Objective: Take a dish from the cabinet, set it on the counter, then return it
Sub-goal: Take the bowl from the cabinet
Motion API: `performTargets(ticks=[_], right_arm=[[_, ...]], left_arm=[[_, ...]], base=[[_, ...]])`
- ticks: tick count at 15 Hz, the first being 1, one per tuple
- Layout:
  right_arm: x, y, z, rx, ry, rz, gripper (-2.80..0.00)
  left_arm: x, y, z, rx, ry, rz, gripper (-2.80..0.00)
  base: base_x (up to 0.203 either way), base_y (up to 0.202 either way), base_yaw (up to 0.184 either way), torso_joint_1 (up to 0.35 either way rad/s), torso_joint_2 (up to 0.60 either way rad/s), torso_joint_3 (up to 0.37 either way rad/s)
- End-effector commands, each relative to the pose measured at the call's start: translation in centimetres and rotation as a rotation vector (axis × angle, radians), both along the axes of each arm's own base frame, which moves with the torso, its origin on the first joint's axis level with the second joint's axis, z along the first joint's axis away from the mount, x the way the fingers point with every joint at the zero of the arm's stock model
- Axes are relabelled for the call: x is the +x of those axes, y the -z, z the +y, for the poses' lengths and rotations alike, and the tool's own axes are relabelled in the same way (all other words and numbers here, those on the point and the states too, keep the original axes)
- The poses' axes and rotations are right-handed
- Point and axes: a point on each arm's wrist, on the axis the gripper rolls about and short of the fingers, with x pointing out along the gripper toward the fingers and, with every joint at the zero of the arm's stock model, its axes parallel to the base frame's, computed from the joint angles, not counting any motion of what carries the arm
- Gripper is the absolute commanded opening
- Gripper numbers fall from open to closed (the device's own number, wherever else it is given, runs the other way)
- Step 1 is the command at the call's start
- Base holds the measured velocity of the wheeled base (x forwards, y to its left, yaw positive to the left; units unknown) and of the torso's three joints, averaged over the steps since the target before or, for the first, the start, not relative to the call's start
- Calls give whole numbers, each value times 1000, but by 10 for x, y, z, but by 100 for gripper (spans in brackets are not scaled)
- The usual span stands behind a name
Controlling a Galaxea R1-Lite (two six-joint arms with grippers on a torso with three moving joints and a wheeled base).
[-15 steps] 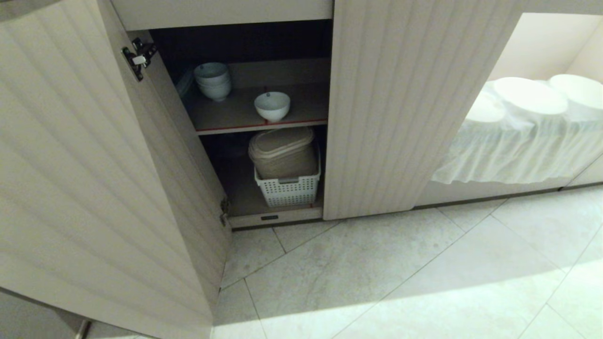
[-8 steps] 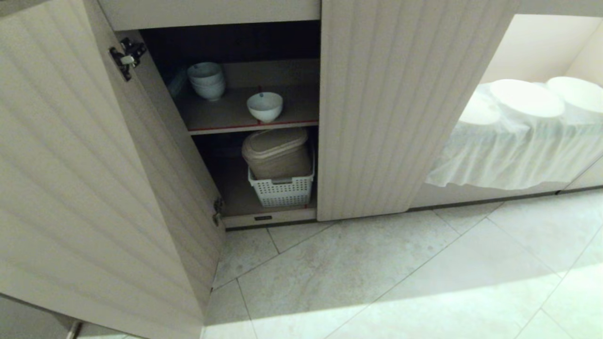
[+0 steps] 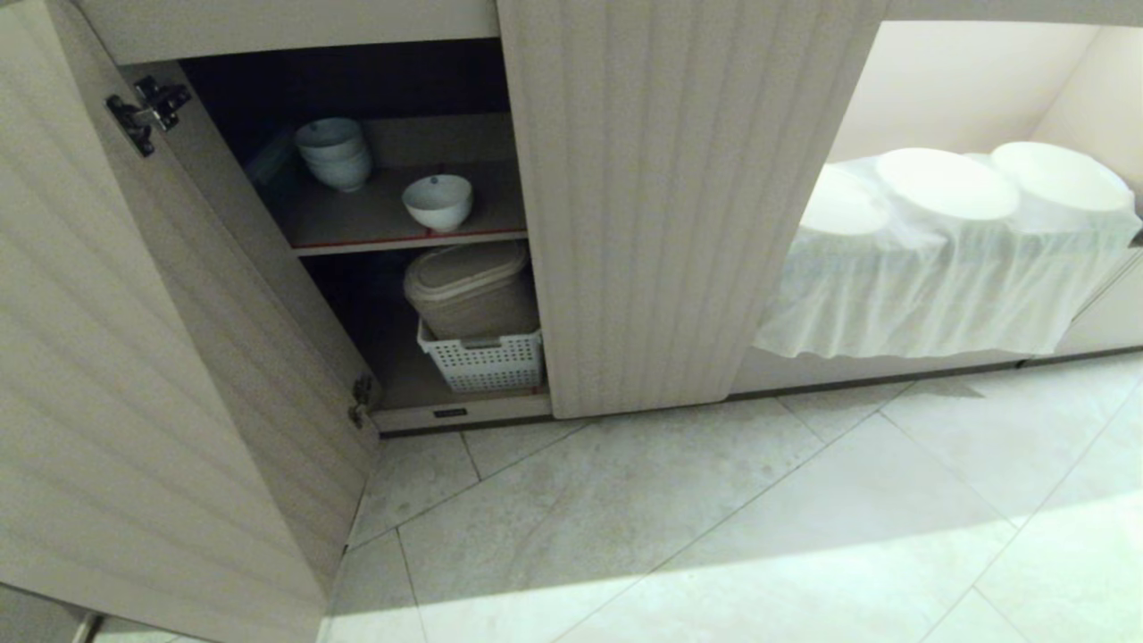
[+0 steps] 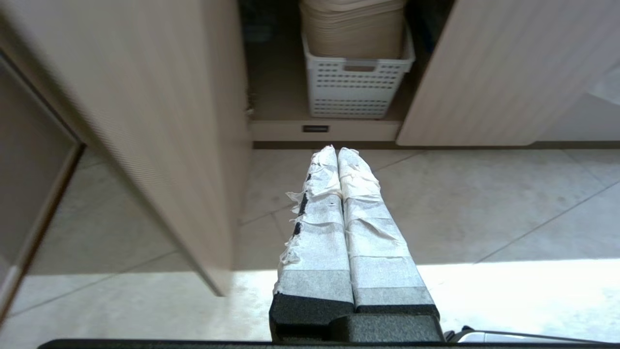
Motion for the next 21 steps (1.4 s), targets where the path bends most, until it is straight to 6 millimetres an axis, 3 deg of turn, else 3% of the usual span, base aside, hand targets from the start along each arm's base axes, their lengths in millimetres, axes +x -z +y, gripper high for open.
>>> performTargets(ticks=[1,10,21], right_arm=[[0,0,0,1,-1,0,-280],[0,0,0,1,-1,0,-280],[0,0,0,1,-1,0,-280]], left_arm=[[0,0,0,-1,-1,0,-280],[0,0,0,-1,0,-1,-280],[0,0,0,-1,0,-1,-280]], base=[[0,-194,-1,7,4,1],[0,-177,1,1,1,4],[0,0,0,0,0,0]])
